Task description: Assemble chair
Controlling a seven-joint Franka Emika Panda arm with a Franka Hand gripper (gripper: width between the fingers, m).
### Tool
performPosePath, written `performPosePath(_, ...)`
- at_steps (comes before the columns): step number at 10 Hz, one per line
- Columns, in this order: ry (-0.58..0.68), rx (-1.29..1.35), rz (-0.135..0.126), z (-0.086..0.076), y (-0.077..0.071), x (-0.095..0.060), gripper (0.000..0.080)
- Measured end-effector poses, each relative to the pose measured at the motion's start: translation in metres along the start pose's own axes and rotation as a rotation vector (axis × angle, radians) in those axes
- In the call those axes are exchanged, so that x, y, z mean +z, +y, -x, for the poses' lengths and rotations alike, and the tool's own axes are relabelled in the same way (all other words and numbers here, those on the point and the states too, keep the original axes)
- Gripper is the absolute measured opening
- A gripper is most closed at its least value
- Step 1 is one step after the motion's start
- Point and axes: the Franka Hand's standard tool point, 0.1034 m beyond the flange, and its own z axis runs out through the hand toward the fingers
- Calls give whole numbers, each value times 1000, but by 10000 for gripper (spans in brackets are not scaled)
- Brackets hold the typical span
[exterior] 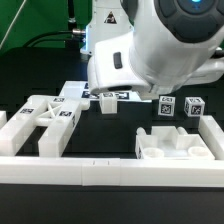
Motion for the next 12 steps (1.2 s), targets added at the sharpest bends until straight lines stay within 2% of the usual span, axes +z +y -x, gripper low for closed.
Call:
performPosePath(1,106,-4,10,-5,-2,-16,285)
performPosePath(3,231,1,18,-9,0,-15,285)
performPosePath(6,418,5,32,-14,3,-25,285)
performPosePath(8,563,2,44,-13,1,-55,285)
performPosePath(9,589,3,44,-9,-2,-65,285)
performPosePath(10,670,9,37,-12,-5,-83,285)
performPosePath(11,760,16,41,-13,-9,-97,285)
performPosePath(12,852,7,55,-16,-6,-96,285)
